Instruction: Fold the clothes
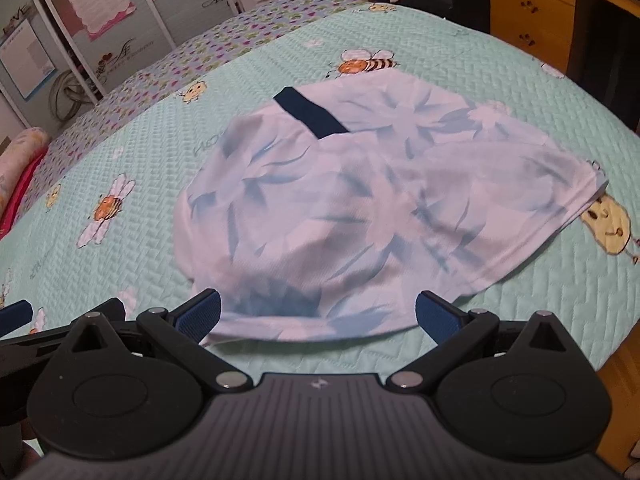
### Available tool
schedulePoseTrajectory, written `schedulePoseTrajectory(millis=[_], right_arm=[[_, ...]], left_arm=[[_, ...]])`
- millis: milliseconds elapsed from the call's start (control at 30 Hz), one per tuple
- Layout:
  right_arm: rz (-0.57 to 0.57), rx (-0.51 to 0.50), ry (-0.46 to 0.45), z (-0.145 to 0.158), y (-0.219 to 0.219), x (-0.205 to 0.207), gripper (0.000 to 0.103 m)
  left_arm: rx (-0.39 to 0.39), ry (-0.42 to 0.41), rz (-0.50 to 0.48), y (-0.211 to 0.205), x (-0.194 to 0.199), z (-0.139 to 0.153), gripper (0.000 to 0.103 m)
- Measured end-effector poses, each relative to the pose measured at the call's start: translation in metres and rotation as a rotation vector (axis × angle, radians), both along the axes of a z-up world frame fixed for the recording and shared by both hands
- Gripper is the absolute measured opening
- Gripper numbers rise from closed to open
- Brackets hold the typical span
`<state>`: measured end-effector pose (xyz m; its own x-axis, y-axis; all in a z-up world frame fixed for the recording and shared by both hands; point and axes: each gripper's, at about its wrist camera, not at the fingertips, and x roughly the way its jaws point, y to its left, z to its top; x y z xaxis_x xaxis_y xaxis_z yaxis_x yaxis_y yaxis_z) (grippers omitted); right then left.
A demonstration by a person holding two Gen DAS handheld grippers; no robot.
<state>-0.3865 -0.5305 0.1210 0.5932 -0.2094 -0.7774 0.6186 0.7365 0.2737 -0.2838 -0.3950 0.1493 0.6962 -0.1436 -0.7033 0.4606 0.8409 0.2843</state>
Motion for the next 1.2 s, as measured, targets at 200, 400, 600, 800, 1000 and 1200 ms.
schedulePoseTrajectory(millis=[200, 400, 600, 800, 1000, 1200], right_arm=[[-0.011, 0.007, 0.005, -0.003, -0.01, 0.001, 0.102], [-0.018, 0.006, 0.002, -0.001, -0.015, 0.0, 0.102], [-0.027, -0.018, -0.162, 0.018, -0.025, -0.011, 0.102], [-0.063, 0.047, -0.298, 0.004, -0.047, -0.02, 0.102], [-0.033, -0.042, -0.33, 0.009, -0.032, -0.023, 0.102], [-0.002, -0.014, -0.268, -0.012, -0.031, -0.03, 0.102]], left_arm=[[0.004, 0.015, -0.009, -0.007, 0.001, -0.007, 0.103], [0.006, 0.018, -0.003, -0.01, 0.005, -0.01, 0.103], [0.011, 0.024, 0.002, -0.008, 0.015, -0.013, 0.103], [-0.002, 0.029, -0.022, -0.009, 0.025, -0.014, 0.103], [-0.005, 0.035, -0.032, -0.009, 0.031, -0.012, 0.103], [0.01, 0.061, -0.044, -0.005, 0.033, -0.022, 0.103]])
